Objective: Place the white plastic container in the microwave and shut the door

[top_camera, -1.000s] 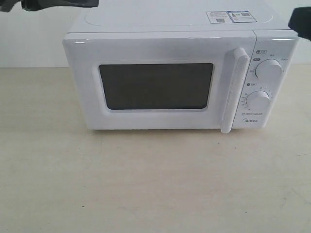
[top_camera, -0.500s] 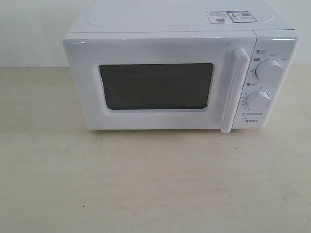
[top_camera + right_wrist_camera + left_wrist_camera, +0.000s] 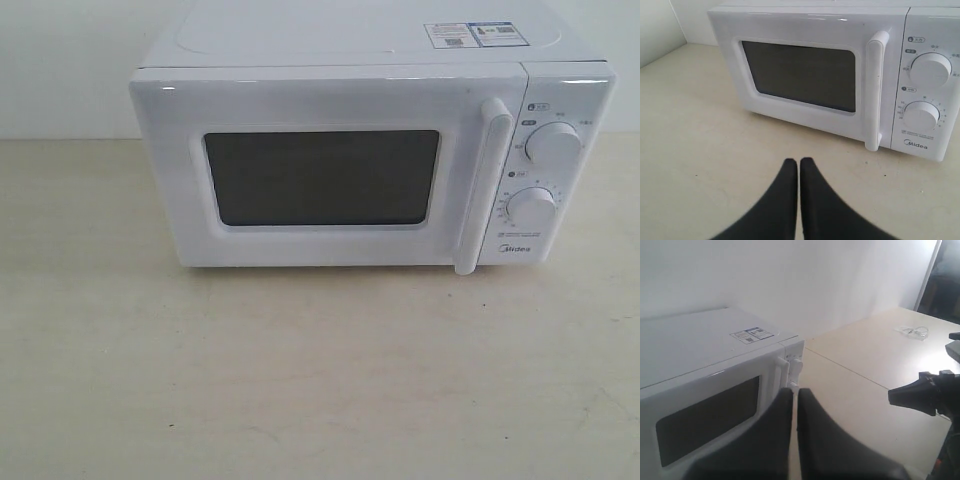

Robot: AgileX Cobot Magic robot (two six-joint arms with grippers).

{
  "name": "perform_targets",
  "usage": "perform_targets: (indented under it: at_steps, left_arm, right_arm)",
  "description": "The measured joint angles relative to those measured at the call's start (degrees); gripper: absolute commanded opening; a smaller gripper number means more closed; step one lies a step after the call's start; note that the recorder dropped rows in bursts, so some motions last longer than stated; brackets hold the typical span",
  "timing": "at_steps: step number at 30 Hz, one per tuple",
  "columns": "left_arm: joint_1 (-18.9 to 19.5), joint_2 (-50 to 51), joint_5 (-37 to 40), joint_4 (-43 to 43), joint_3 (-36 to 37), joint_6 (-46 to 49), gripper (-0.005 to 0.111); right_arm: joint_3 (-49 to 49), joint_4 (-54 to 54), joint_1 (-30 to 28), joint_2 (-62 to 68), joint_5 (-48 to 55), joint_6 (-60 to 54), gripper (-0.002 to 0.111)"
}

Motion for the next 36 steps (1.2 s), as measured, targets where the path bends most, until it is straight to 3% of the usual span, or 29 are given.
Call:
perform_targets:
  at_steps: [6,14,18,21,23,27,32,36]
  left_arm:
    - [0.0,-0.7,-1.3,0.2,5.6,-0.7,0.004]
    - [0.0,-0.7,-1.3,0.8,6.2,-0.2,0.004]
    - [0.0,-2.0,-1.9,11.3,4.2,2.6,0.004]
    - [0.3,-5.4,-5.2,26.0,1.8,-6.6,0.004]
    - [1.7,-9.2,-6.4,36.5,0.3,-15.8,0.004]
    - [6.0,-17.9,-4.7,49.5,-0.5,-28.4,0.004]
    - [12.7,-27.6,-3.4,53.7,1.4,-32.8,0.004]
    - [17.4,-28.5,-7.6,52.9,6.5,-33.3,0.004]
  right_arm:
    - [0.0,0.0,0.0,0.0,0.0,0.0,0.000]
    - [0.0,0.0,0.0,0.0,0.0,0.1,0.000]
    - [0.0,0.0,0.0,0.0,0.0,0.1,0.000]
    - [0.0,0.0,0.0,0.0,0.0,0.1,0.000]
    - [0.0,0.0,0.0,0.0,0.0,0.1,0.000]
    - [0.0,0.0,0.0,0.0,0.0,0.1,0.000]
    - [0.0,0.0,0.0,0.0,0.0,0.1,0.000]
    - [0.0,0.0,0.0,0.0,0.1,0.1,0.000]
